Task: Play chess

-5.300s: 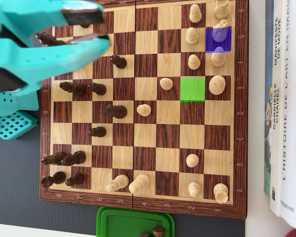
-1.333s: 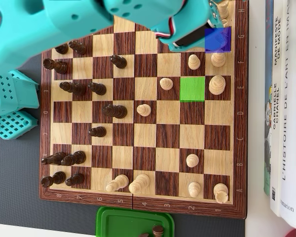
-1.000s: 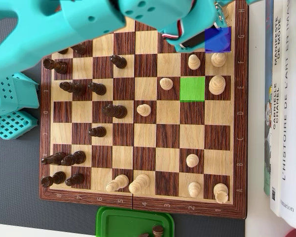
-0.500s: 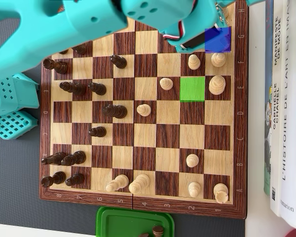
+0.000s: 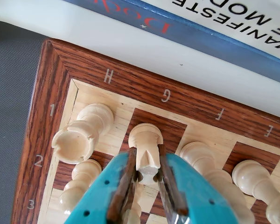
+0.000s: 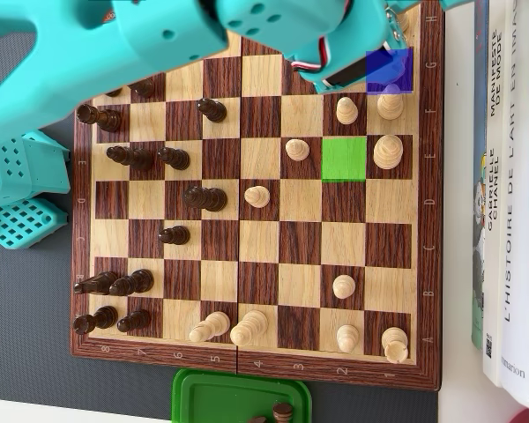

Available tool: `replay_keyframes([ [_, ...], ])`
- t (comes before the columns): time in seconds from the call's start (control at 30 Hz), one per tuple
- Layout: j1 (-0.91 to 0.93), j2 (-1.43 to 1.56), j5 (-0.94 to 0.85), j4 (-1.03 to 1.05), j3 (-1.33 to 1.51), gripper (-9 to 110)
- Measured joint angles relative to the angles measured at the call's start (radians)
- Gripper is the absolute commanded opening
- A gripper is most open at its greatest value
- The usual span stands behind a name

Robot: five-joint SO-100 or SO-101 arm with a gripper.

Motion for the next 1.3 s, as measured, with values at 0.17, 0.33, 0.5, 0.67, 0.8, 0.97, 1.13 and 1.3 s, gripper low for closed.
replay_keyframes([
  [0.17,0.0,0.0,0.0,0.0,0.0,2],
  [0.33,0.0,0.0,0.0,0.0,0.0,2],
  [0.5,0.0,0.0,0.0,0.0,0.0,2],
  [0.67,0.0,0.002,0.0,0.0,0.0,2],
  [0.8,0.0,0.048,0.0,0.0,0.0,2],
  [0.97,-0.005,0.147,0.0,0.0,0.066,2],
  [1.13,-0.005,0.244,0.0,0.0,0.147,2],
  [1.3,-0.006,0.337,0.0,0.0,0.222,2],
])
